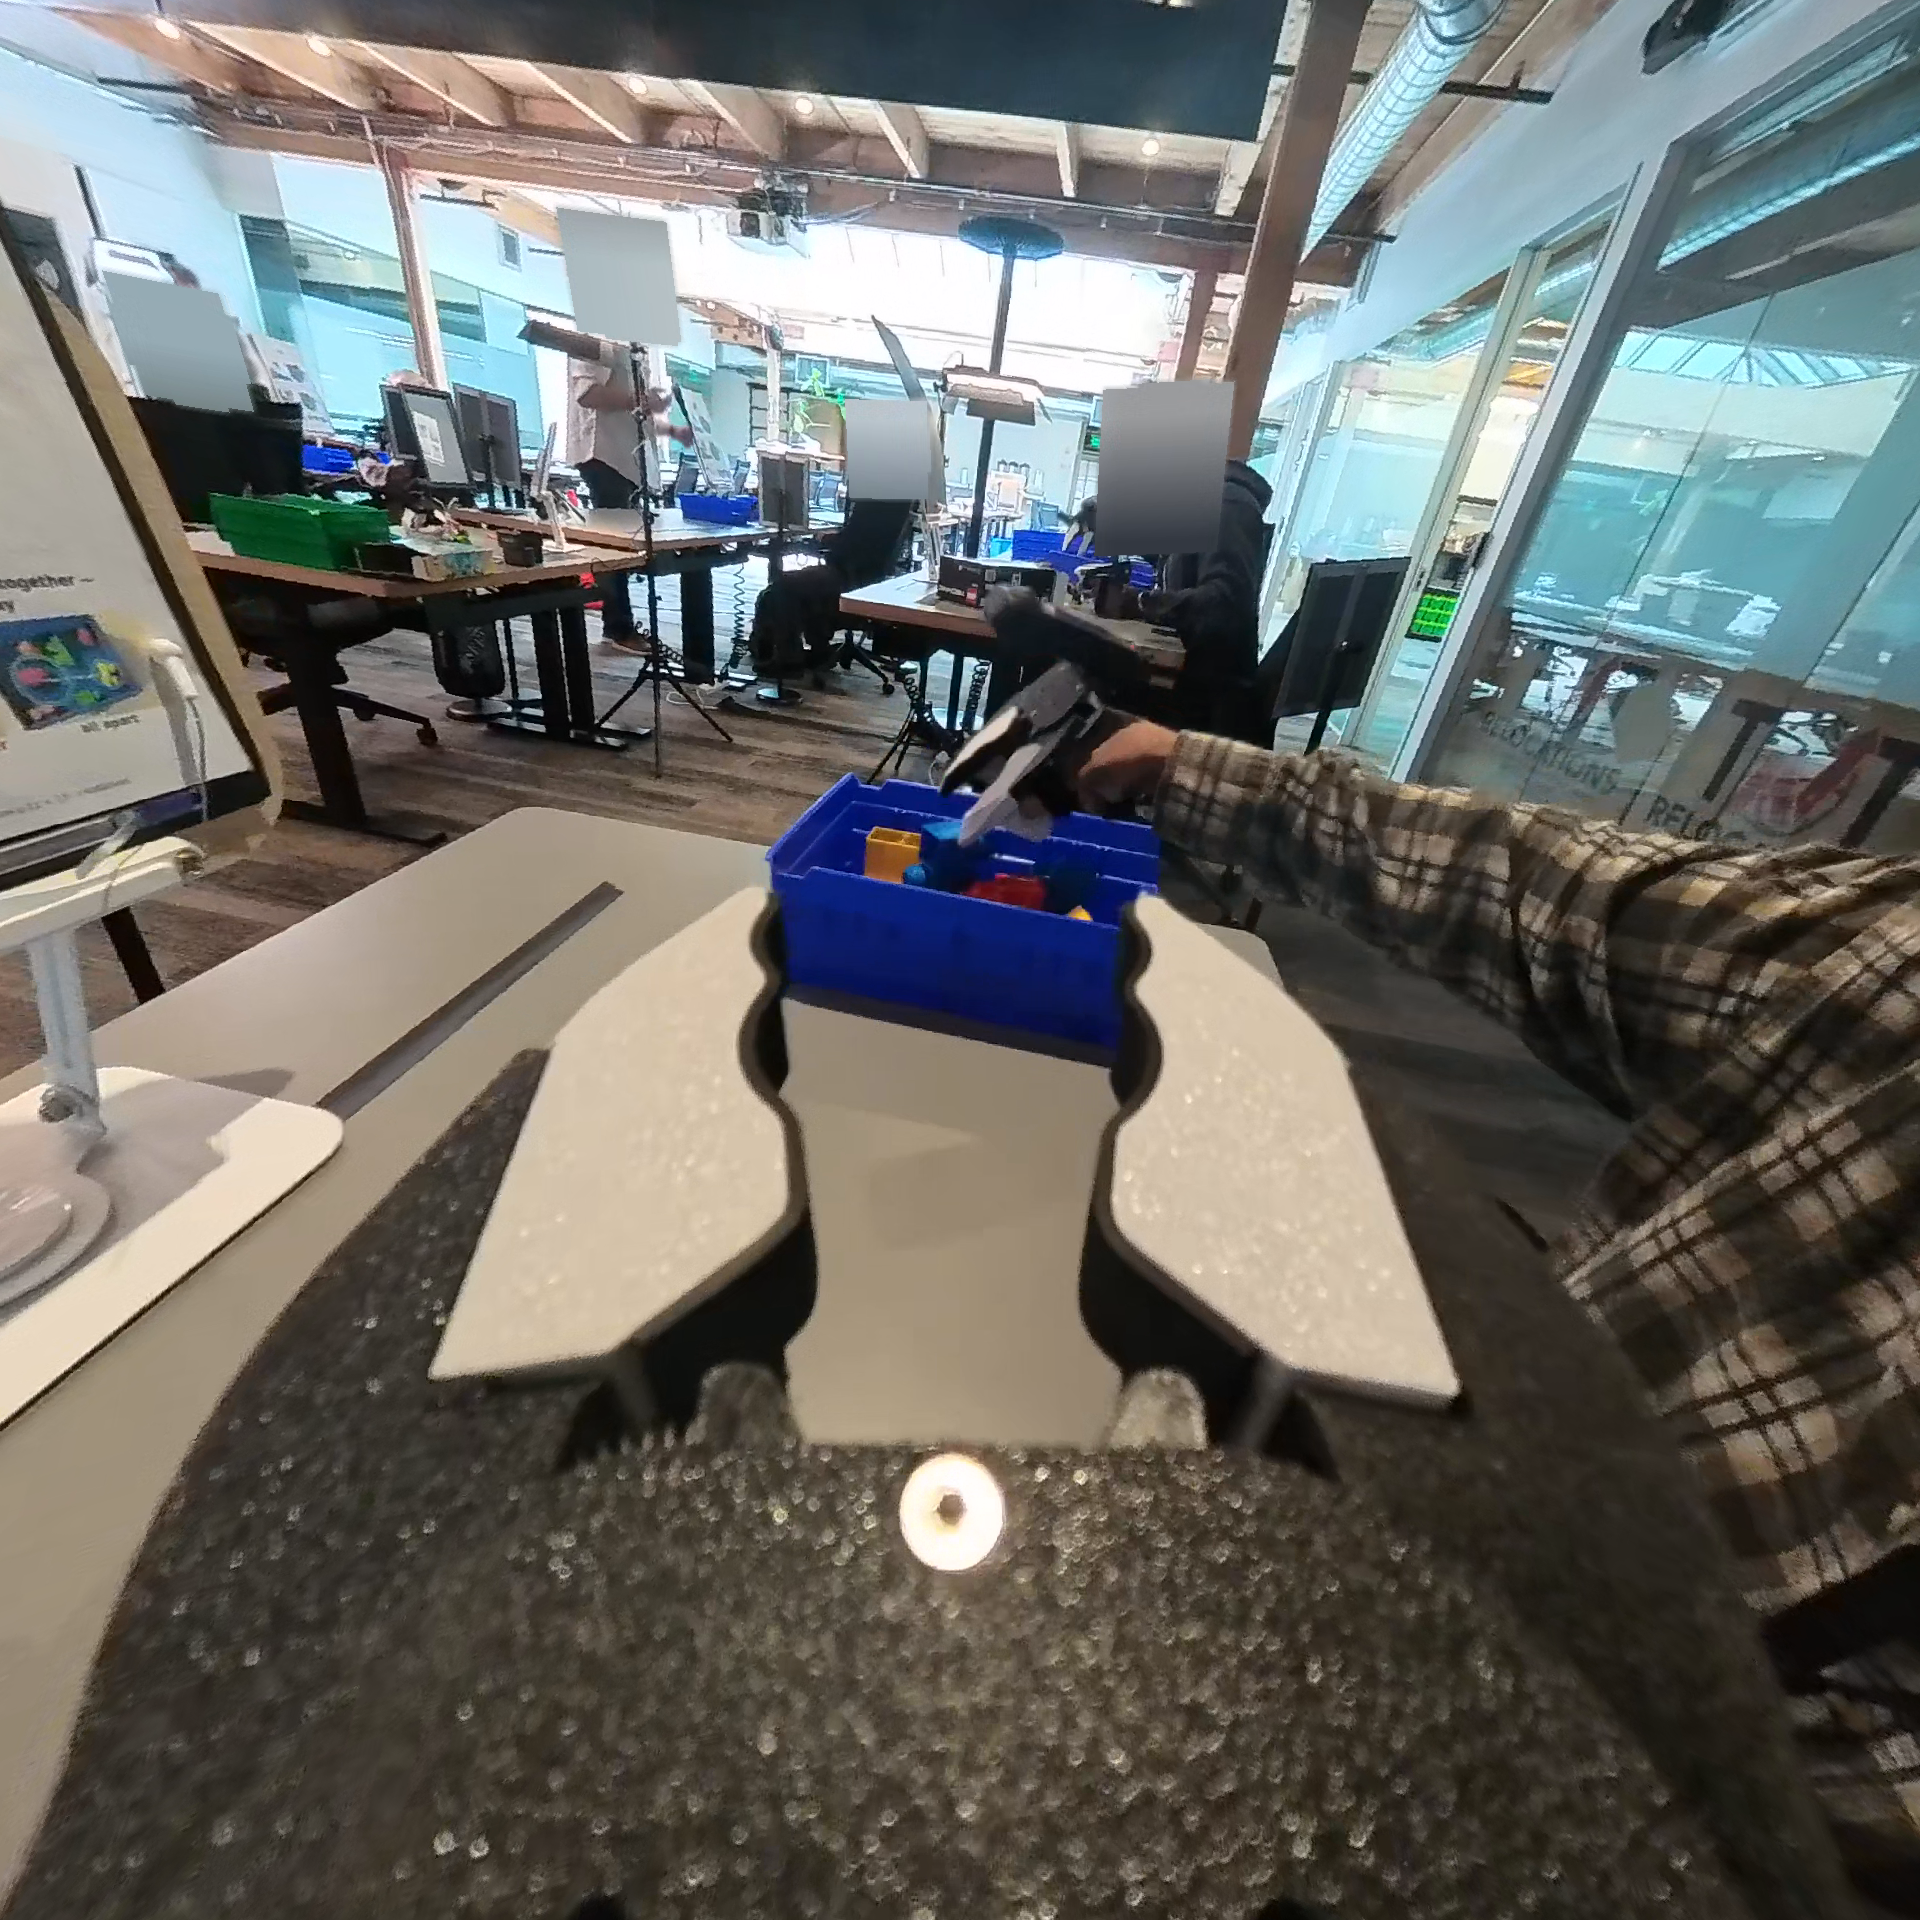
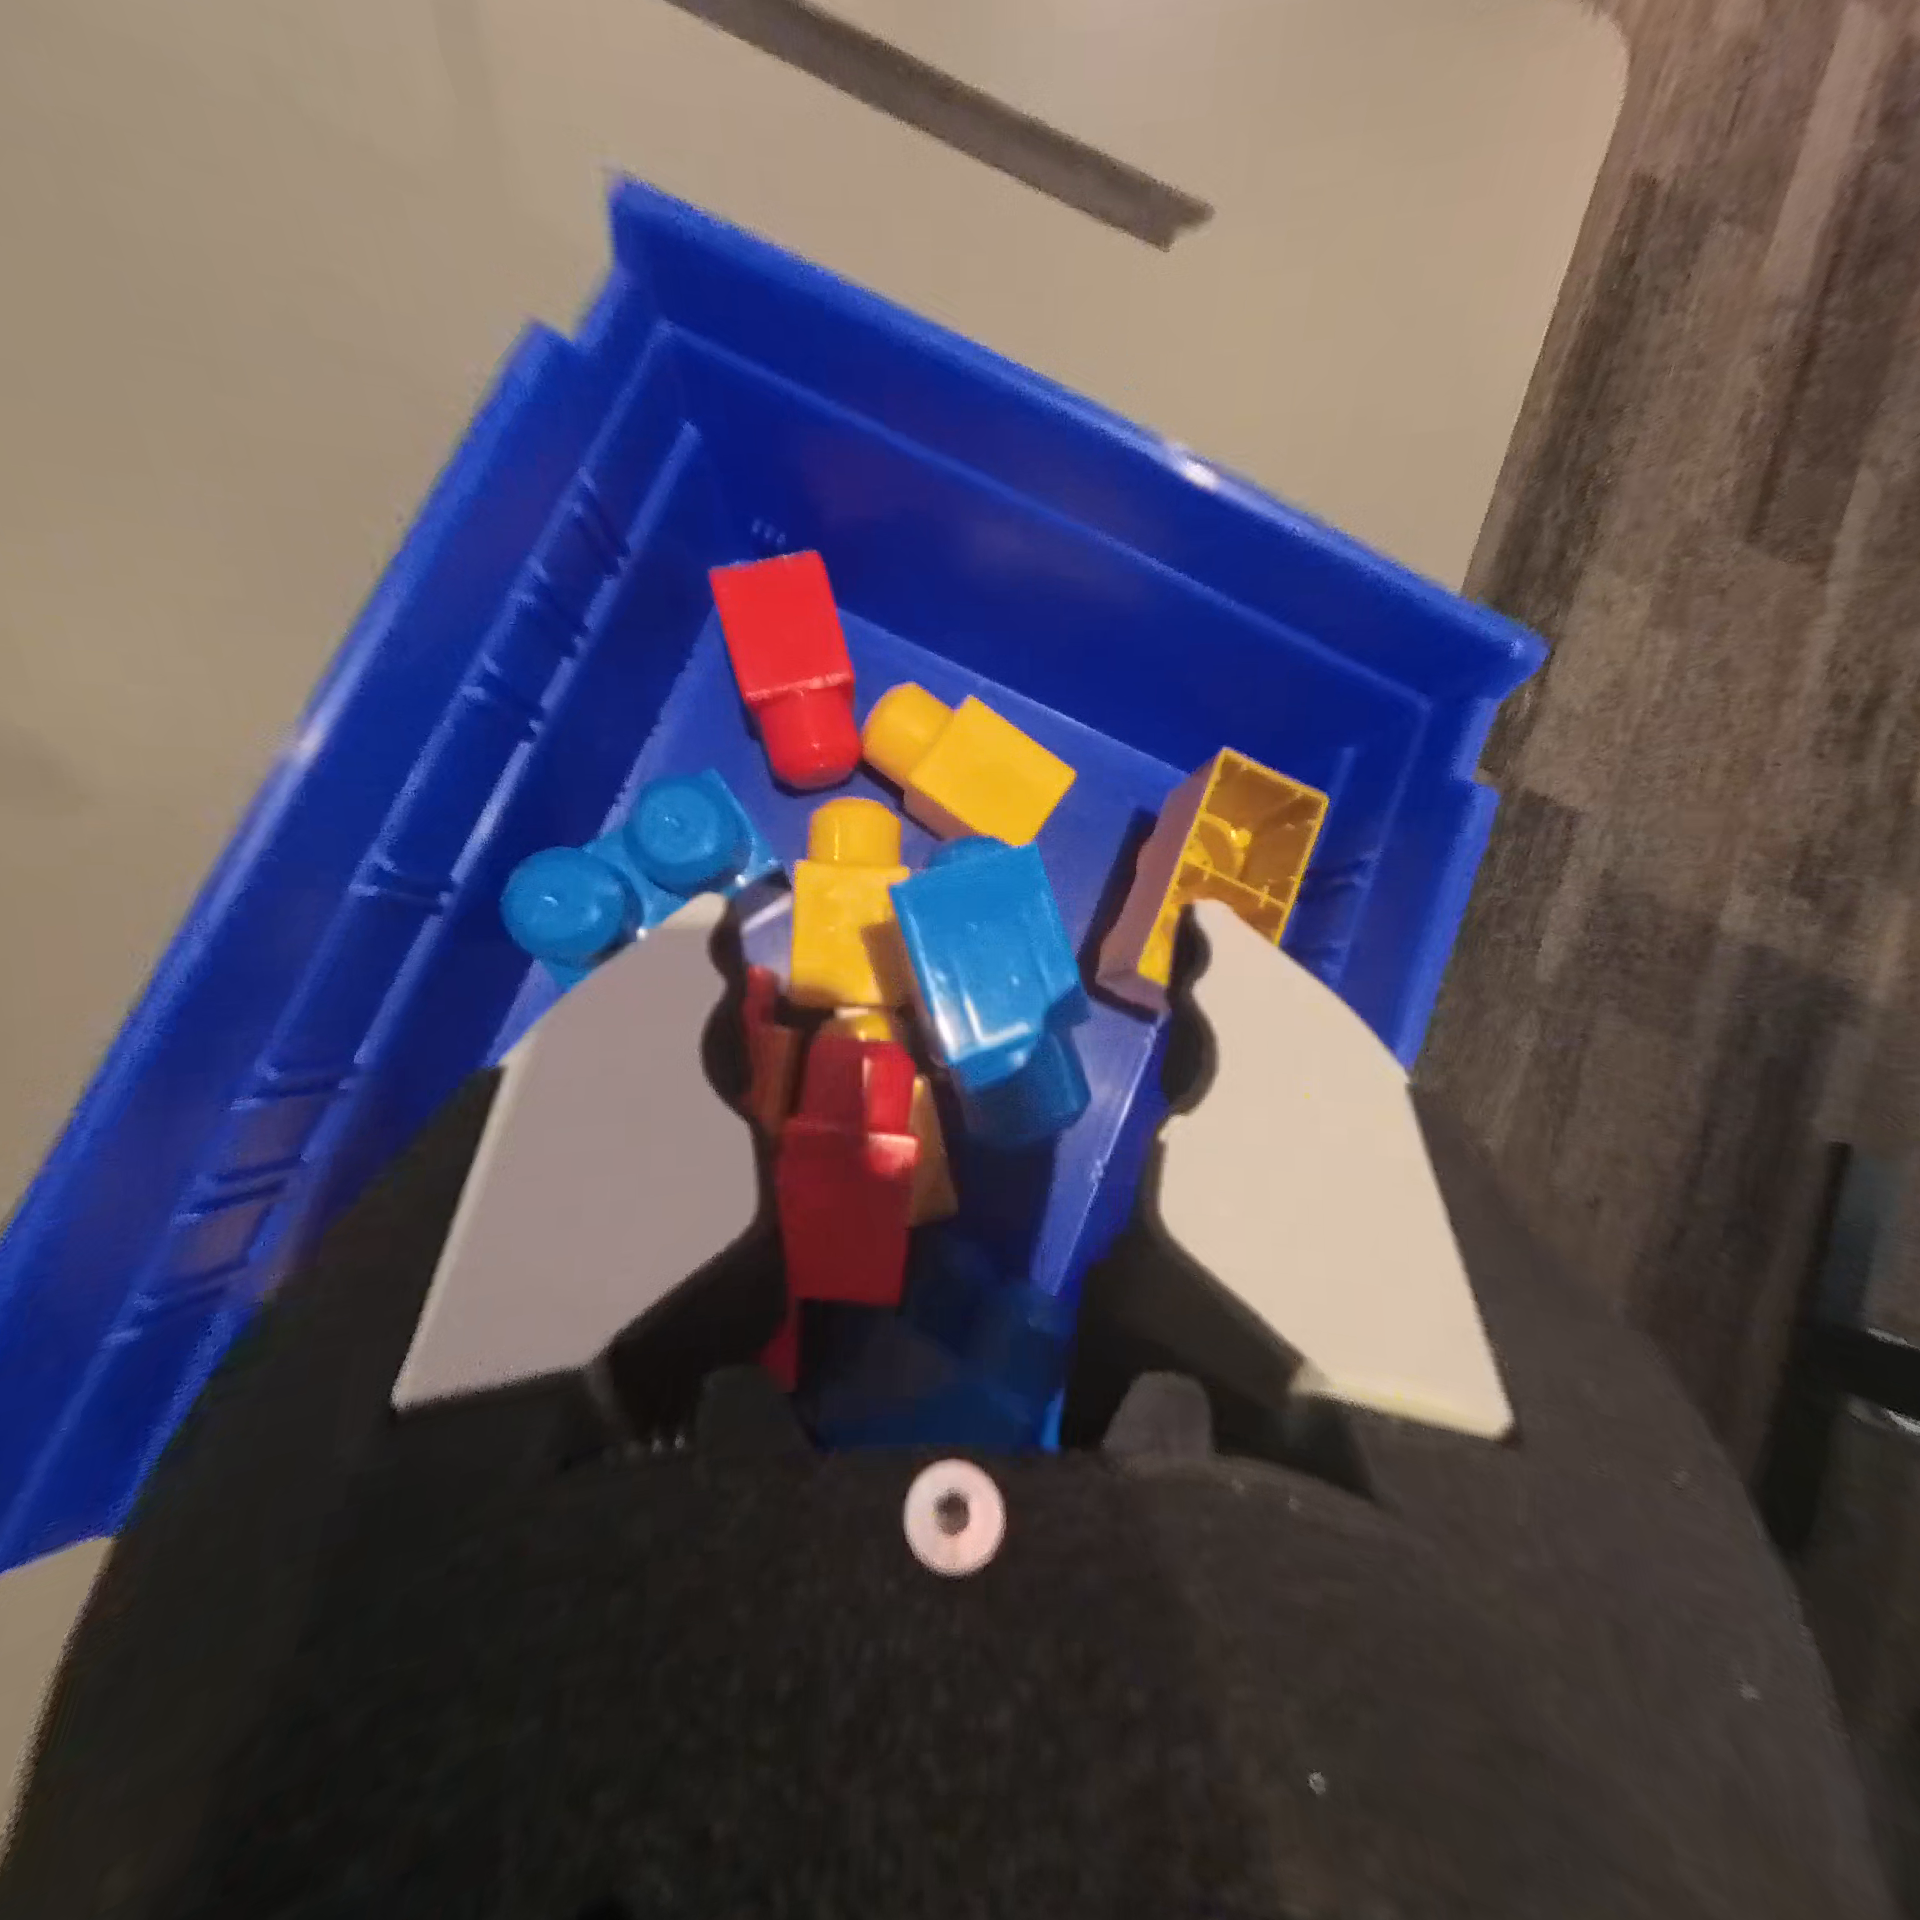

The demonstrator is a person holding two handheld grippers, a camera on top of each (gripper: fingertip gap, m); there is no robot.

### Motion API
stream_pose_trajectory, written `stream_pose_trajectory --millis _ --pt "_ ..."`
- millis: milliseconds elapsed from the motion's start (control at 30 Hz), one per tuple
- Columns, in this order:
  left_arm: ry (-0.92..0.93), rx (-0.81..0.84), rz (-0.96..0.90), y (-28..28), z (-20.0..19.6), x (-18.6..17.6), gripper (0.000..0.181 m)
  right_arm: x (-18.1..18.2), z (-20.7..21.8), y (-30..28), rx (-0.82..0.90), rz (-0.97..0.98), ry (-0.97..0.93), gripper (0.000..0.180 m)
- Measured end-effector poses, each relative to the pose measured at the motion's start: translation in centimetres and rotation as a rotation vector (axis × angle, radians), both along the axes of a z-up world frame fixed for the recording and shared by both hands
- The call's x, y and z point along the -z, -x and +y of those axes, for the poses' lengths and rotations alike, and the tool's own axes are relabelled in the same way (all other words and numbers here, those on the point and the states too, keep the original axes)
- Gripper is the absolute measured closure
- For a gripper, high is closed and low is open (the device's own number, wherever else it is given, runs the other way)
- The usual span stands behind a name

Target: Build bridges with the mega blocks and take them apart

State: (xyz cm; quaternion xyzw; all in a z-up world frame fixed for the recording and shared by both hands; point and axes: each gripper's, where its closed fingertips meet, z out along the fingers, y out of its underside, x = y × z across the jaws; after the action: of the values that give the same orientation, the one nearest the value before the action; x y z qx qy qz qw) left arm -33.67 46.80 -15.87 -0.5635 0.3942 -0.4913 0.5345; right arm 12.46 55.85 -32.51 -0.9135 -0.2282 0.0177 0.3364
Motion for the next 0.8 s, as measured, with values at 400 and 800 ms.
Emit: stream_pose_trajectory --millis 400,800 --pt "0.022 -0.01 0.02 -0.3 0.7 0.9 0.12 -13.1 -2.1 21.4 -0.401 0.262 -0.536 0.091" --pt "0.056 -0.018 0.045 -0.6 1.7 2.5 0.12 -2.7 -2.2 32.8 -0.532 0.486 -0.558 0.098"
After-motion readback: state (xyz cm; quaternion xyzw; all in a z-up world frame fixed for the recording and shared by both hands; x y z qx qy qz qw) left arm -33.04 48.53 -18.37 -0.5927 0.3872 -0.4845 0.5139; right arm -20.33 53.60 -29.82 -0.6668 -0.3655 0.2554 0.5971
